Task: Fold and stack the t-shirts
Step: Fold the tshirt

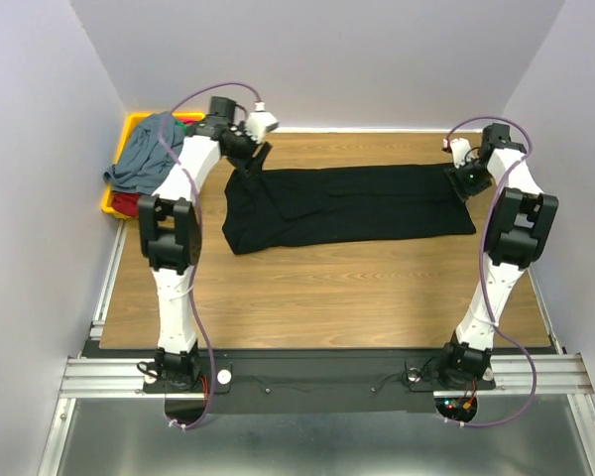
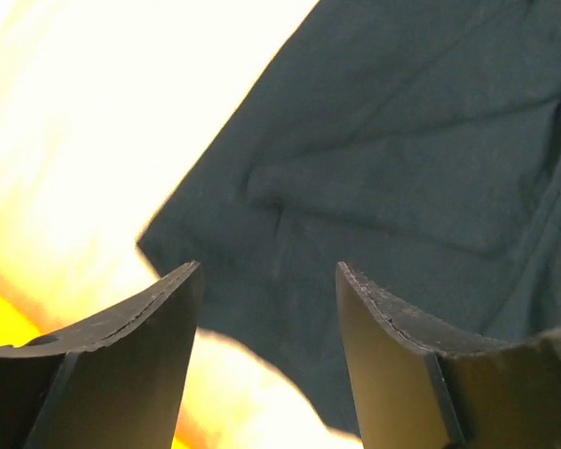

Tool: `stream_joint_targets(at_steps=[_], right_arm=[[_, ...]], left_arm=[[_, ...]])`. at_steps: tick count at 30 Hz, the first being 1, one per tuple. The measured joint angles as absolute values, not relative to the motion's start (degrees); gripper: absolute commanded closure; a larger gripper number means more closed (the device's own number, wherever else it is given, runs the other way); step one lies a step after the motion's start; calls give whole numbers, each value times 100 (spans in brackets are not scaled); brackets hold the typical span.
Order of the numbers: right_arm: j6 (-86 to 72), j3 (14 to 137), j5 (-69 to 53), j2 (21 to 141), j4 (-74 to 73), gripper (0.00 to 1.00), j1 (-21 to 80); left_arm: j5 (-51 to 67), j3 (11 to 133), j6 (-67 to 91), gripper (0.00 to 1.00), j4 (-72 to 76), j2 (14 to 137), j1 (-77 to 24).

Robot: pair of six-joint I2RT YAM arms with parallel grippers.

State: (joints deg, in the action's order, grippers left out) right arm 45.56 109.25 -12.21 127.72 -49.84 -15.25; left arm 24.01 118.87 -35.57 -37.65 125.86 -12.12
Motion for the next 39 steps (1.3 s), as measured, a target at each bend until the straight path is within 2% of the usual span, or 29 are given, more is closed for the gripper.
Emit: stream_joint_targets(at_steps=[4,9,14,24,29,33,35,36,39], right_arm=[[4294,10676,-1262,12425,-4925,43,-1522],[4038,9996,-1396,11782,-4958,45,-1522],[3889,9417,-1503,11653,-4954,47,-1525],[3763,9277,-1490,11957,-5009,49,-1522],[3745,9279,-1452,12049,-4991,50,-1522],[3743,9279,-1431,12051,-4984,50,-1522],[3745,9279,-1411,12053,-4980,51,-1522],[3747,9279,-1393,12057,-4976,51,-1522],[3763,9279,-1345,12064,-4960,52,-1520]], left_arm=[[2659,10812,-3133,30,-3610,11681,-742],[2982,8831,-2858,31,-3597,10182,-585],[3214,7669,-2783,30,-3570,9878,-742],[3271,6941,-2803,30,-3452,9970,-729],[3260,6899,-2888,34,-3339,10044,-729],[3271,6897,-2974,41,-3264,10324,-729],[3264,6895,-3011,53,-3245,10466,-729],[3262,6895,-3048,63,-3240,10532,-729],[3245,6897,-3107,81,-3253,10615,-722]])
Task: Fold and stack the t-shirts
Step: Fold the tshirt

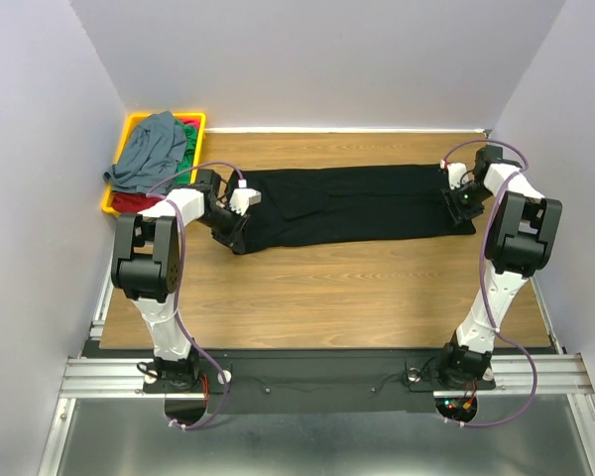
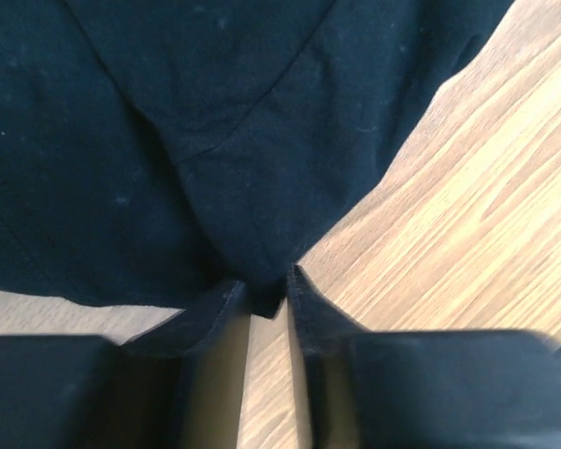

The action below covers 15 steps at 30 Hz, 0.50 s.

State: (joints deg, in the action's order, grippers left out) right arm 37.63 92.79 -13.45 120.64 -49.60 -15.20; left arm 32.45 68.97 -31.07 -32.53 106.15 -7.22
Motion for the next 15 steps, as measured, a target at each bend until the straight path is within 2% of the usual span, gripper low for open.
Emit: stream_joint_targets(at_steps=[1,3,10,15], right_arm=[[3774,9279,-1313,12068,-4950,52,-1516],[3809,9279,-1238,12070,-4947,53,-1507],[4075,9249,-939,12070,-4895,53,-1487],[4405,8755,-829,11769,-4628,53,-1426]], left_arm=[[3229,6904,-3129,93,-3271,10621,-703],[3221,6956,-3203,100,-3378,10624,-701],[2982,7435,-3404,100,-4104,10724,-637],[2781,7380,-3406,100,-4431,10812,-631]])
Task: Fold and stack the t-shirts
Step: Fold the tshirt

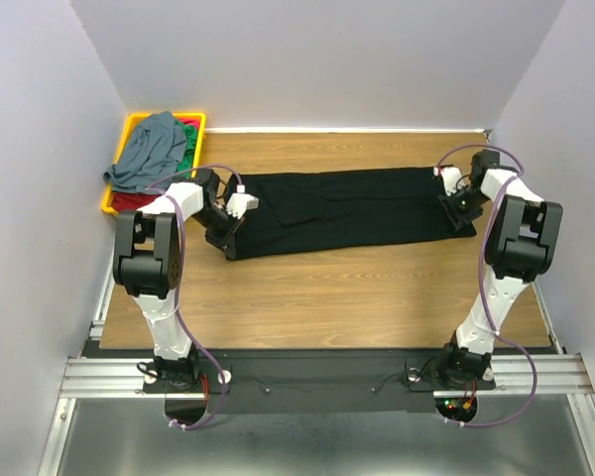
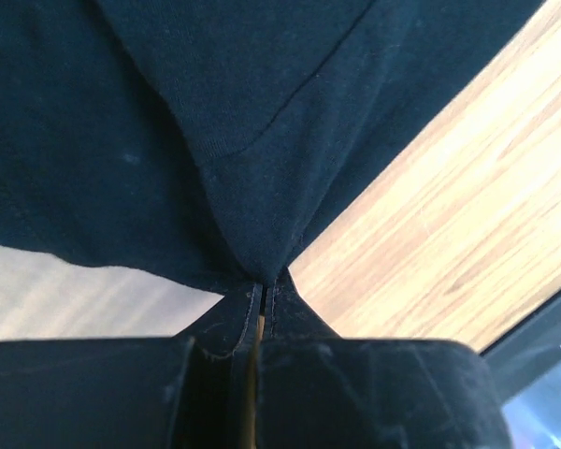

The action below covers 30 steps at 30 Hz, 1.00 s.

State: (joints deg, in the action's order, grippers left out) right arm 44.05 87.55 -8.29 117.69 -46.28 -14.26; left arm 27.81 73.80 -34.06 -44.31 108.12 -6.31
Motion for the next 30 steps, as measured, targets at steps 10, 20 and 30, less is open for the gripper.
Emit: stream_joint_targets(at_steps=[10,20,30], right_arm=[[5004,7371,-530,10807,-4724,51,-1413],[4908,8512,-875,11013,-5758,39,-1431],[3804,10016,-2075,11000,-5758,56,-311]], left_arm=[[2477,6770,-3376,99,-4722,10584,-631],[2333,7620,-3638,52,-5135,10582,-617],[2814,8374,-3706,54,-5157,10385,-224]])
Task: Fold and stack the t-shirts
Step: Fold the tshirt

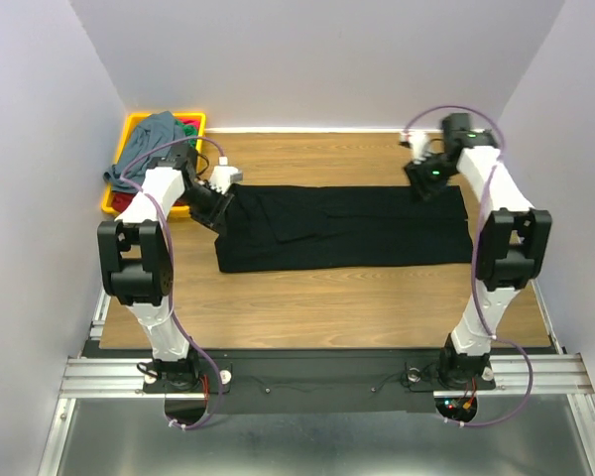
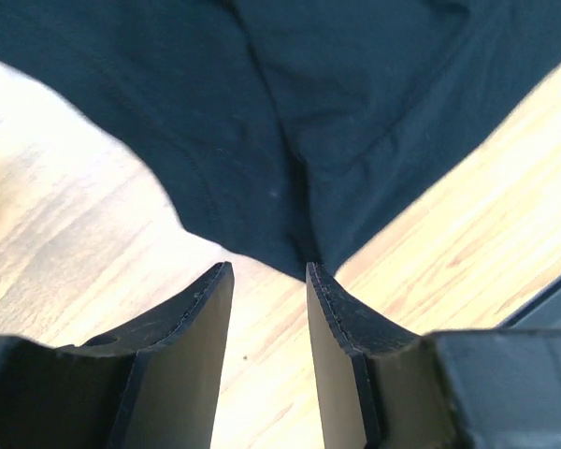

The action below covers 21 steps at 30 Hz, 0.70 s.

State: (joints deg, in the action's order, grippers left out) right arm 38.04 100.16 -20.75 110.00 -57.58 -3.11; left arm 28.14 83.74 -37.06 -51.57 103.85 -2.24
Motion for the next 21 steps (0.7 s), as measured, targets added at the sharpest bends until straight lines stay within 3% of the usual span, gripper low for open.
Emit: stream_joint_targets(at_steps=[10,21], right_arm=[[2392,10582,-2506,11767,-4550,58,2357],[1933,9966,-2635,12110,-3186,49,3553]], left_arm=[[4093,7970,-2436,54,-3671,10213,-10],[4425,7618,-71,53,-1660,10230,-40]])
